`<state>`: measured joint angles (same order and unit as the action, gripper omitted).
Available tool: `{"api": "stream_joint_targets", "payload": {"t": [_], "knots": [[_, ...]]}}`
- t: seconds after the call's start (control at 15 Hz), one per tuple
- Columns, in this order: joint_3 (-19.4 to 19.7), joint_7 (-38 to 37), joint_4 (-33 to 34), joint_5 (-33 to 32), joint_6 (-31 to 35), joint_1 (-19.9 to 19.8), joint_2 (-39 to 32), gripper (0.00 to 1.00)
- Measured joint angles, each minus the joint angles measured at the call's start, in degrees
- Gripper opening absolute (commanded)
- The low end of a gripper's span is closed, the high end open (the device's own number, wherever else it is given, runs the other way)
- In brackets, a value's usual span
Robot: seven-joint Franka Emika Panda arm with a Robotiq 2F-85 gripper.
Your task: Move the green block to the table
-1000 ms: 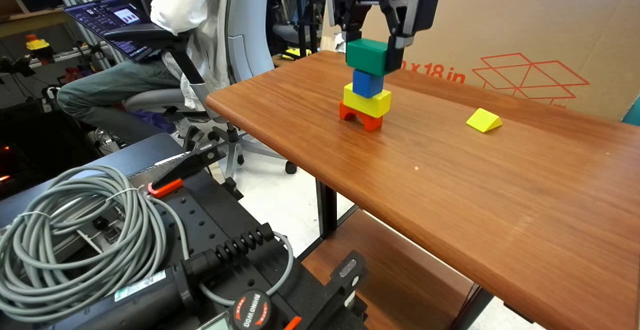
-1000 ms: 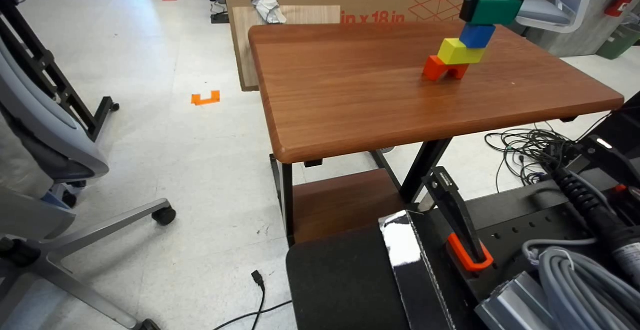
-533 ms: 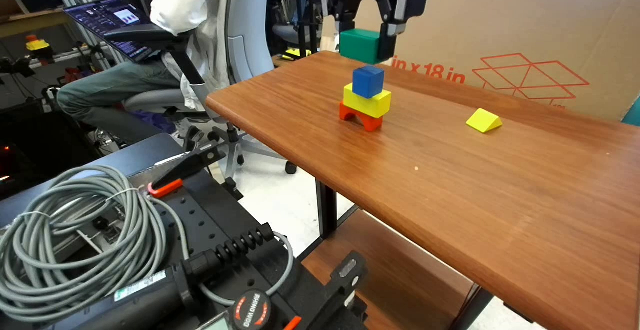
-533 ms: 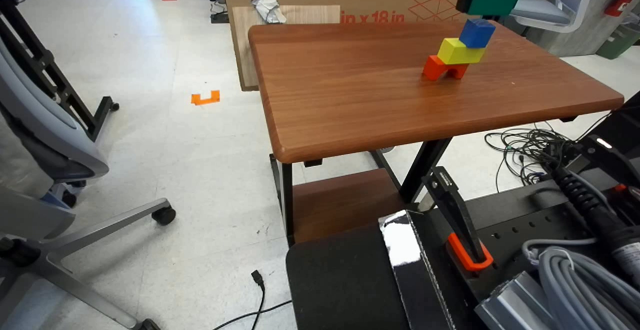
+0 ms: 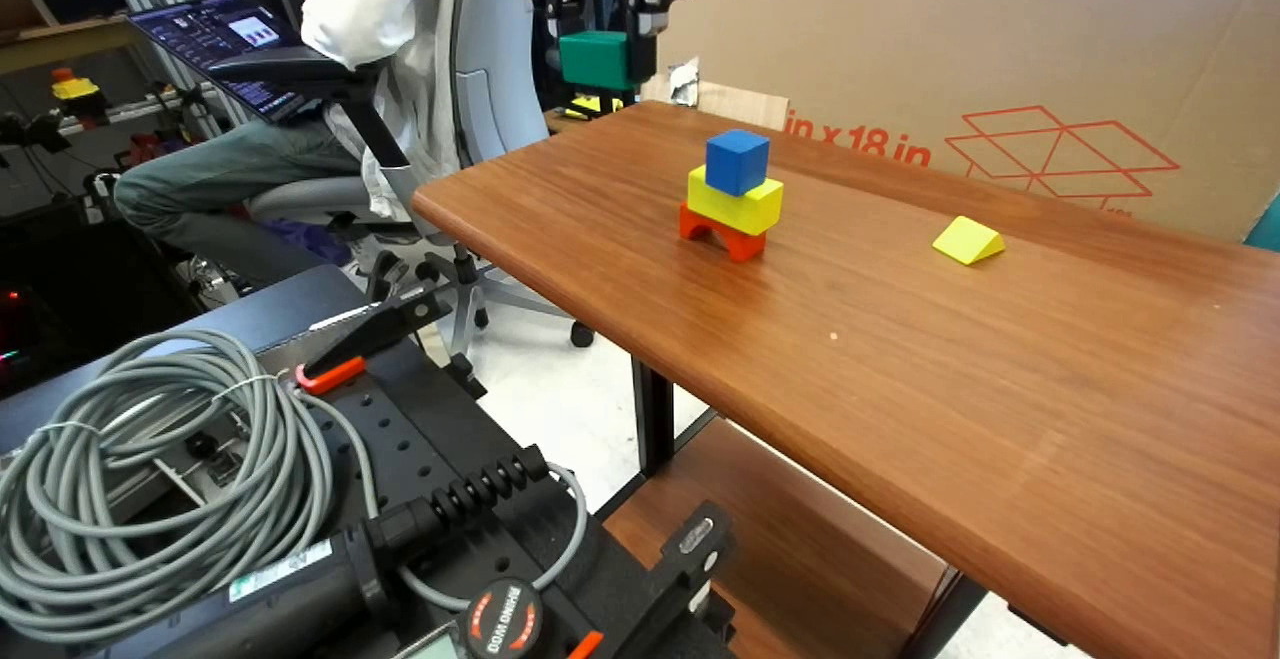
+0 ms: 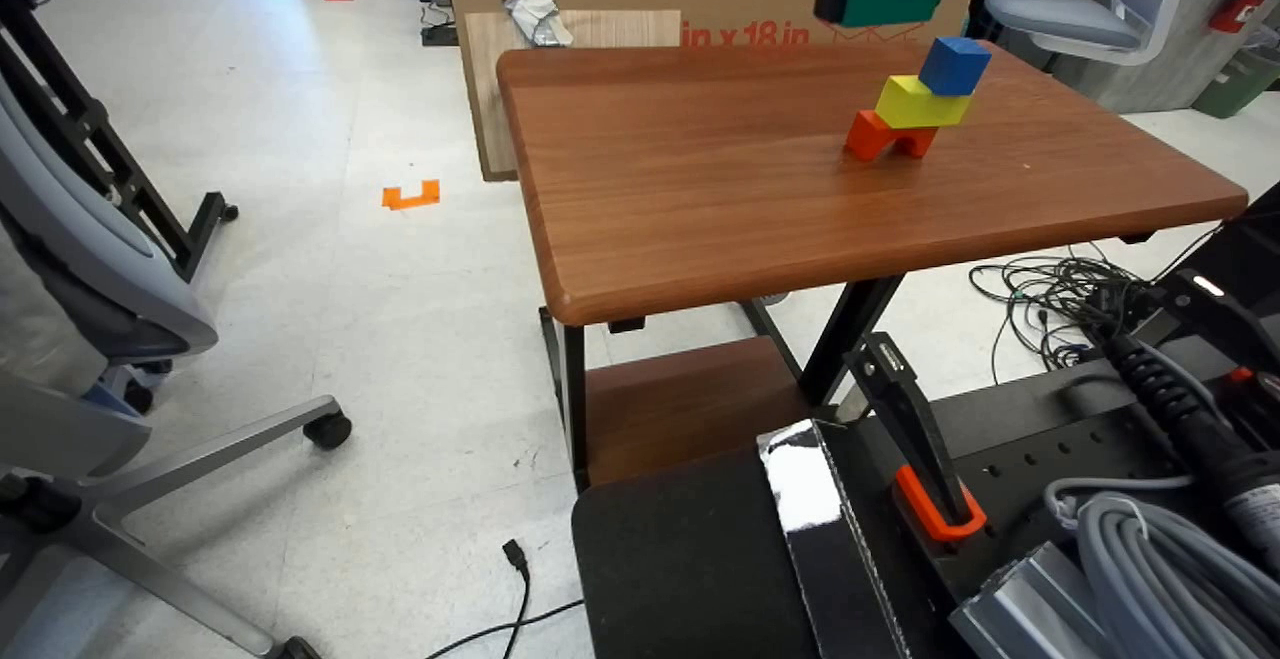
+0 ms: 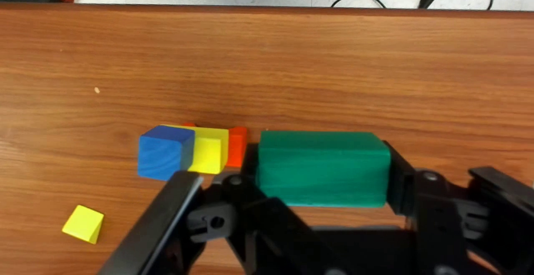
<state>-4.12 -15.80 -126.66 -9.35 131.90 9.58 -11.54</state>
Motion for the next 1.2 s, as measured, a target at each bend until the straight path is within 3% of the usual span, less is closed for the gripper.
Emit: {"api": "stream_joint_targets", "payload": {"t": [0.67, 1.2], "knots": [[-2.1, -0.64, 2.63, -0.79, 1.05, 4.9, -8.86, 0.42], [-0.48, -2.1, 5.53, -1.99, 9.05, 6.88, -16.53, 0.42]]}}
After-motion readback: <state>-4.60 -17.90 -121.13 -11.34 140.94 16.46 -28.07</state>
